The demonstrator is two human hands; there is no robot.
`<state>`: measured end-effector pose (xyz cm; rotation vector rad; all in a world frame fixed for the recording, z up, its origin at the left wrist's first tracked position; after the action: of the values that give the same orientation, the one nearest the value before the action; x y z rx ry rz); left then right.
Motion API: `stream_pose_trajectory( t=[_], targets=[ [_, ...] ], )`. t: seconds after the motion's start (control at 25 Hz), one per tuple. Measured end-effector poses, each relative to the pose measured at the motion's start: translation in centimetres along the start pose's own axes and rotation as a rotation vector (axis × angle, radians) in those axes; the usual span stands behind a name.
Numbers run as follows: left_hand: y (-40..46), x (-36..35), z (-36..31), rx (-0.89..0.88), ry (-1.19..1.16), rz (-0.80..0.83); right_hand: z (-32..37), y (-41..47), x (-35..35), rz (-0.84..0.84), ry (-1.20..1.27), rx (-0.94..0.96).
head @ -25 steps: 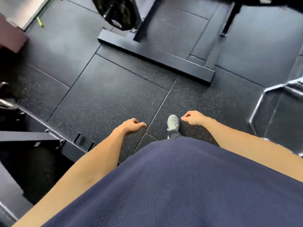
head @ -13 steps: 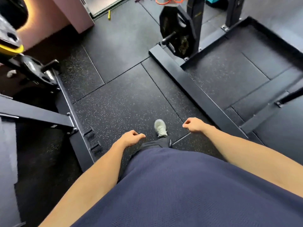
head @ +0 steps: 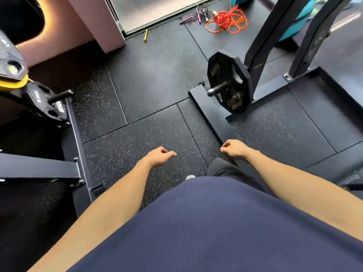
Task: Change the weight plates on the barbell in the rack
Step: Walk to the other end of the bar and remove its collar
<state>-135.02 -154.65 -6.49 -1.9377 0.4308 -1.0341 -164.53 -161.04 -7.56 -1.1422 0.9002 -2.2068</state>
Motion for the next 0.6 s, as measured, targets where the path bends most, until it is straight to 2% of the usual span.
stream_pose_trajectory(
  t=[0.2, 0.4, 0.6],
  targets=[
    [4.7, 4.7, -3.1, 0.068, -0.113, -0.028, 4.8, 7.0, 5.4, 0.100, -0.167, 0.088],
    [6.7, 8.5, -4.4, 0.233, -0.379, -0.127, 13.5, 14.3, 12.1, 0.213, -0.396, 0.265],
    [5.1, 8.0, -3.3, 0.402, -0.651, -0.214, 21.8, 17.8, 12.8, 0.362, -0.613, 0.436]
  ],
)
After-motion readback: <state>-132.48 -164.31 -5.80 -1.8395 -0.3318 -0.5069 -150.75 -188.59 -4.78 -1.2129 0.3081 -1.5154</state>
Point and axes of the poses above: each hand's wrist, its own y-axis towards the middle knuckle, its own x-axis out of the back of the hand, z = x × y, the point moved 9 cm from there along y, towards the middle knuckle, and after that the axes turned 6 degrees about y, right-handed, at the moved point
